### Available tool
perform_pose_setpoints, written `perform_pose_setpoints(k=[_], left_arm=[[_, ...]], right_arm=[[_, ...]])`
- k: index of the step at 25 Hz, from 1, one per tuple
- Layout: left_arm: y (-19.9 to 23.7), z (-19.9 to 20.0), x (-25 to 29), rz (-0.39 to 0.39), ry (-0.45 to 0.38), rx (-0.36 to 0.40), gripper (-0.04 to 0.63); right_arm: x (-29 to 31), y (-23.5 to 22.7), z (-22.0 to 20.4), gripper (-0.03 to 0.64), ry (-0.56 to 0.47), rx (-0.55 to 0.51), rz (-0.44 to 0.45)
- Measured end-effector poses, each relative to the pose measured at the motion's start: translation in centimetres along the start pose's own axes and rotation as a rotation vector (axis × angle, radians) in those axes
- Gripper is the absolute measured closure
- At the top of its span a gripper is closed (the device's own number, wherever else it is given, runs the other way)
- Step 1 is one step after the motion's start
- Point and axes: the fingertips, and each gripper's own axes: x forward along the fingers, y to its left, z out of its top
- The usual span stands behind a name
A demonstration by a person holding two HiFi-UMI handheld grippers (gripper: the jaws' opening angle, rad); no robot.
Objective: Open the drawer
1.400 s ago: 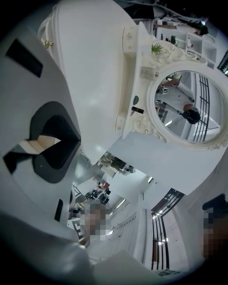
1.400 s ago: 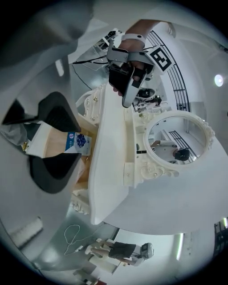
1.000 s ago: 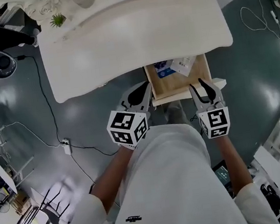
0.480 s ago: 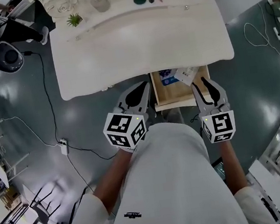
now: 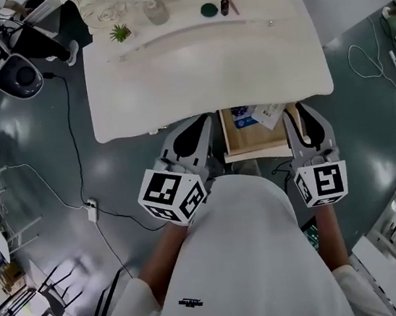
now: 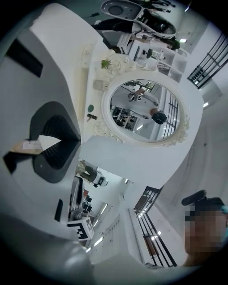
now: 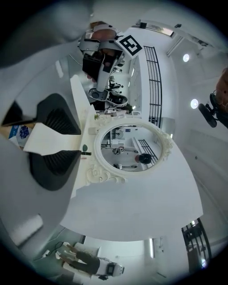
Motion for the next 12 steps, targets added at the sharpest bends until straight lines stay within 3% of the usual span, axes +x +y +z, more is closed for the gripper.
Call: perform_pose_setpoints(k=[7, 12], left_arm=[[-1.2, 4.7, -2.0, -0.029, -0.097, 0.038, 0.586], [-0.9, 5.5, -2.4, -0.028, -0.112, 0.076, 0.586]], right_arm=[[-0.7, 0.9, 4.6, 0.552, -0.103, -0.017, -0.012], [-0.6, 1.6, 6.5, 0.565, -0.135, -0.014, -0.001]])
